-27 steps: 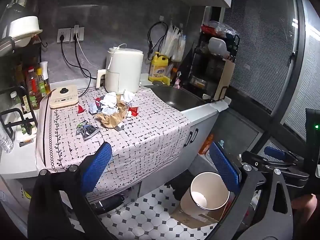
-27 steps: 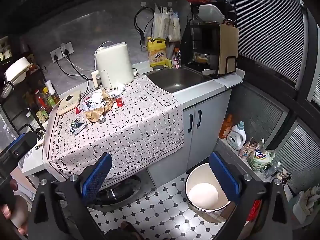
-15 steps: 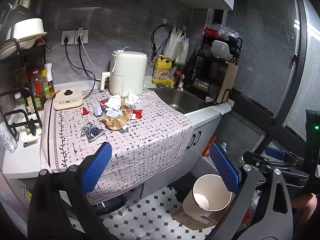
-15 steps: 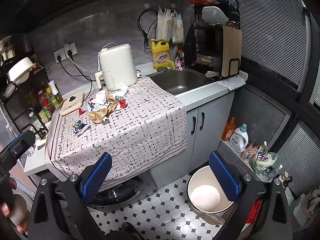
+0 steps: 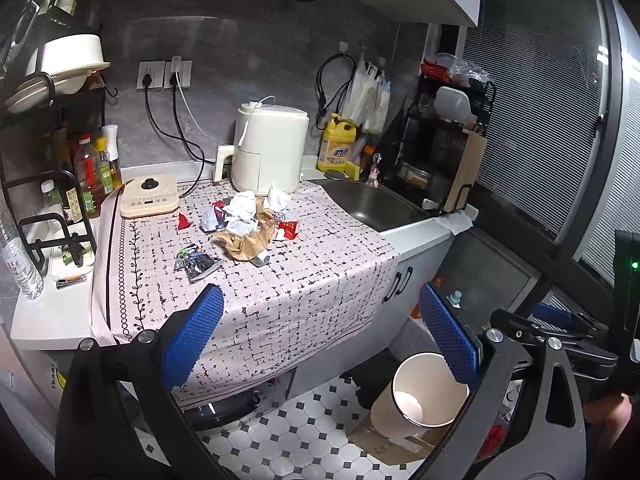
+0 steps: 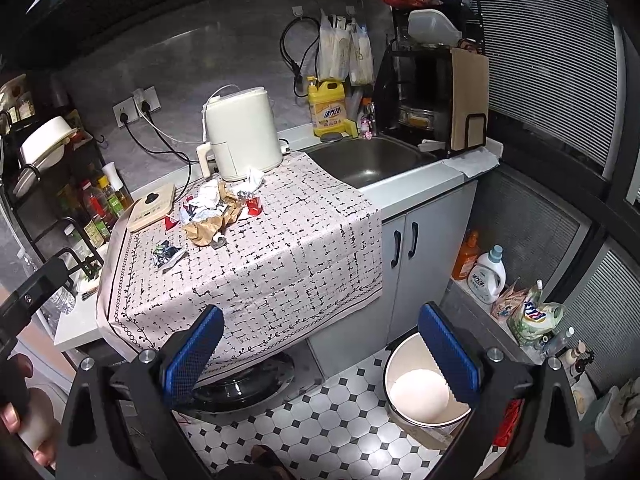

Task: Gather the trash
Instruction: 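Move both tools toward the trash pile on the cloth-covered counter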

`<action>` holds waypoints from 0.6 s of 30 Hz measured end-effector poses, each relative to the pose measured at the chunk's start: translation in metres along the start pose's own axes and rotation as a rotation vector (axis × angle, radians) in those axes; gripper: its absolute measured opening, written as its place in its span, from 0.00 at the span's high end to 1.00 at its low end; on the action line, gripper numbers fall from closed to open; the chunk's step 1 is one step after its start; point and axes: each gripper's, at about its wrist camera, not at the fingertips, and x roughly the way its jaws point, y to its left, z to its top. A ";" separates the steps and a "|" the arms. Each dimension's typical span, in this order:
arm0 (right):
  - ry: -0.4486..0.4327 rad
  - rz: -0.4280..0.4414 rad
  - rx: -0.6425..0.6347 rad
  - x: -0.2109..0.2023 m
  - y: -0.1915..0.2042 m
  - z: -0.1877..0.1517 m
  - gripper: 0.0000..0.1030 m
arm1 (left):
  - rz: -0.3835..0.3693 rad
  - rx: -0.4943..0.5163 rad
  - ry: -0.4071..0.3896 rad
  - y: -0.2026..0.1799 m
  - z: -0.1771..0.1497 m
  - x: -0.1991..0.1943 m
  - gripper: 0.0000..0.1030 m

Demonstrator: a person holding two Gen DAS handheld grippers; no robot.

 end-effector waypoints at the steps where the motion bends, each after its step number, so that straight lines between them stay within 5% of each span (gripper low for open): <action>1: 0.000 -0.001 -0.001 0.000 0.000 -0.001 0.07 | 0.002 0.001 0.002 0.000 -0.001 0.000 0.06; 18: 0.024 0.000 0.035 0.002 -0.008 -0.004 0.07 | 0.019 0.002 0.037 0.005 -0.007 -0.005 0.06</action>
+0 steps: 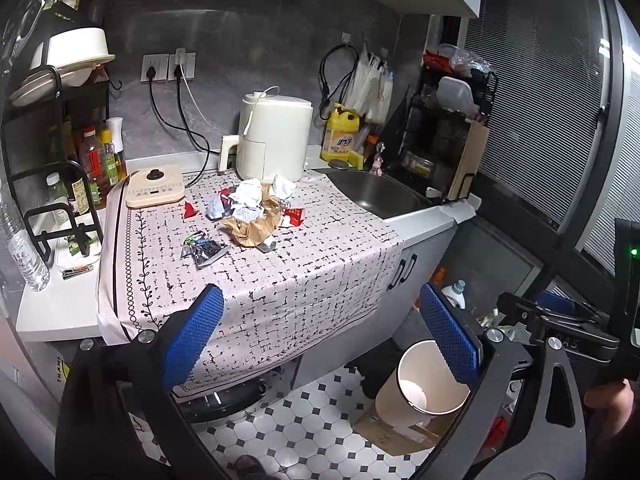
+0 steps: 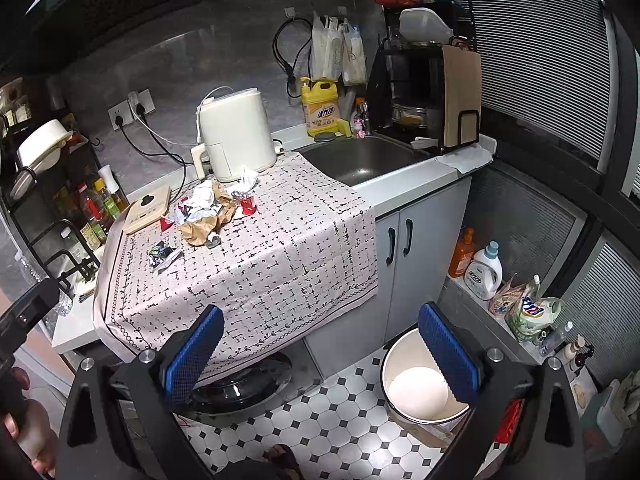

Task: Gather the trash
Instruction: 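Move both tools toward the trash pile on the cloth-covered counter, then grasp the foil snack wrapper with the left tool while the right tool grasps brown paper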

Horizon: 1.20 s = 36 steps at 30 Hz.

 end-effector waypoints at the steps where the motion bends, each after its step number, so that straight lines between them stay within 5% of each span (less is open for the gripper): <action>1: -0.006 -0.005 -0.013 0.002 0.002 -0.001 0.07 | 0.004 -0.002 0.006 0.002 0.000 0.002 0.06; 21: -0.080 0.097 -0.055 0.085 0.057 0.039 0.07 | 0.076 -0.118 0.064 0.112 0.031 0.103 0.09; 36: 0.086 0.182 -0.075 0.192 0.121 0.089 0.07 | 0.089 -0.245 0.174 0.210 0.038 0.218 0.29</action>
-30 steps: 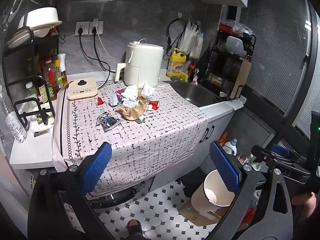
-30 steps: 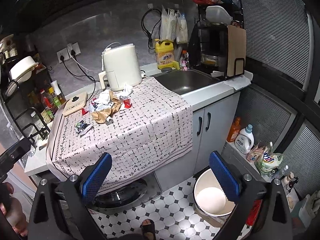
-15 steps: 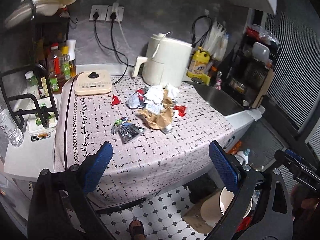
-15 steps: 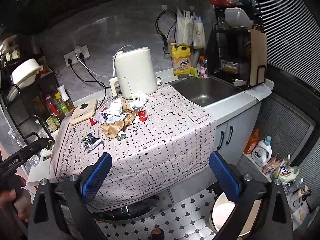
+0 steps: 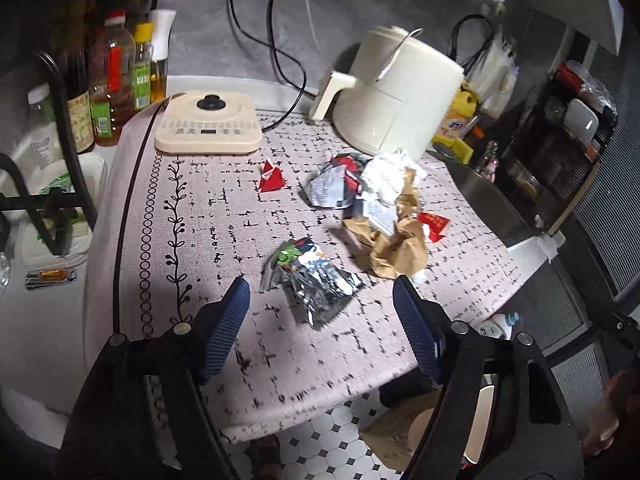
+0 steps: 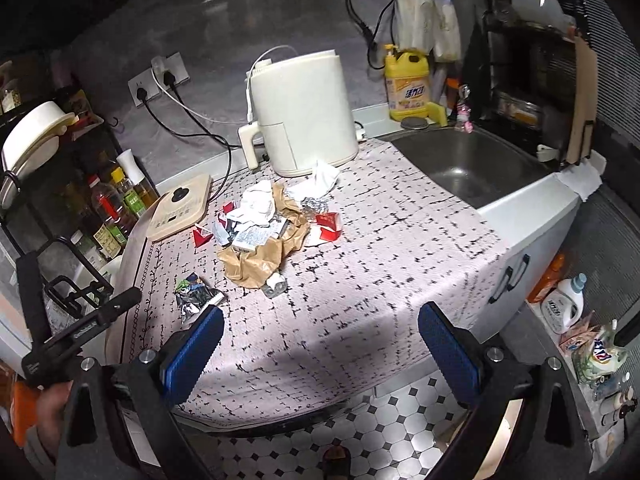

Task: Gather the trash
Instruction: 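Grasp the foil snack wrapper with the left tool while the right tool grasps brown paper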

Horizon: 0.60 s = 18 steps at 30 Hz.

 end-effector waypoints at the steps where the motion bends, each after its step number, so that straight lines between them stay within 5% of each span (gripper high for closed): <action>1: 0.006 0.000 -0.003 0.008 0.003 0.003 0.07 | -0.001 -0.002 0.006 0.004 0.001 0.008 0.30; 11: 0.160 0.065 0.011 0.095 0.029 0.025 0.15 | -0.017 -0.030 0.124 0.036 0.012 0.087 0.40; 17: 0.238 0.095 0.031 0.146 0.044 0.036 0.17 | -0.033 -0.001 0.155 0.034 0.012 0.110 0.53; 18: 0.247 0.101 0.030 0.154 0.045 0.037 0.17 | -0.038 -0.002 0.152 0.034 0.013 0.110 0.61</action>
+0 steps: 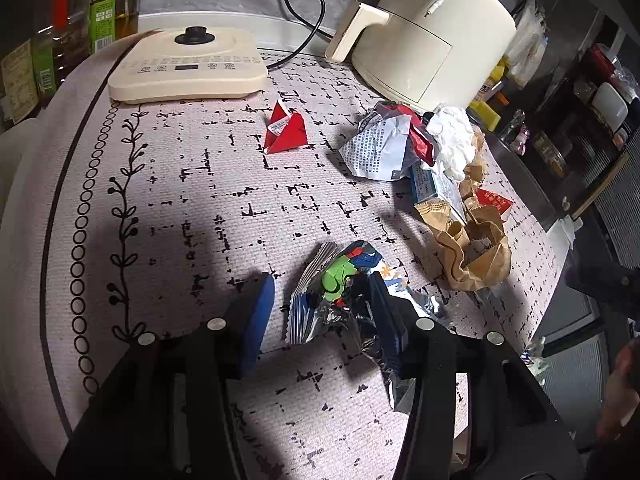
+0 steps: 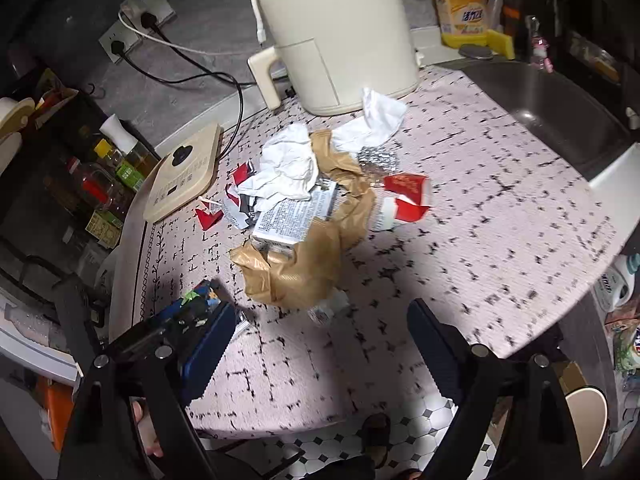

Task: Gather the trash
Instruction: 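Grasp the foil snack wrapper with the left tool while the right tool grasps brown paper, then carry the foil wrapper and brown paper down over the white bucket bin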

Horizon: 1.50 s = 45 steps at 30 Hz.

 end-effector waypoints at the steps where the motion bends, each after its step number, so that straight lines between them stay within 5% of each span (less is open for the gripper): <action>1: 0.010 0.000 -0.002 0.008 0.001 0.002 0.17 | -0.021 -0.007 0.015 0.001 0.001 0.002 0.68; 5: 0.066 0.015 0.017 0.039 0.003 0.012 0.24 | -0.017 -0.008 0.002 0.004 0.003 -0.004 0.82; 9: 0.093 0.047 0.019 0.060 0.006 0.020 0.27 | 0.006 -0.034 -0.036 0.012 0.007 -0.021 0.82; 17: 0.115 0.140 -0.035 0.075 0.011 0.035 0.80 | 0.069 -0.073 -0.124 0.010 0.003 -0.052 0.82; 20: 0.098 0.190 -0.103 0.066 0.020 0.039 0.87 | 0.096 -0.103 -0.149 0.003 -0.004 -0.064 0.82; 33: -0.026 0.390 -0.055 -0.004 -0.004 0.066 0.87 | 0.158 -0.106 -0.248 -0.030 -0.016 -0.119 0.82; 45: -0.098 0.309 0.017 -0.087 -0.102 0.024 0.87 | 0.103 -0.005 -0.207 -0.103 -0.022 -0.108 0.82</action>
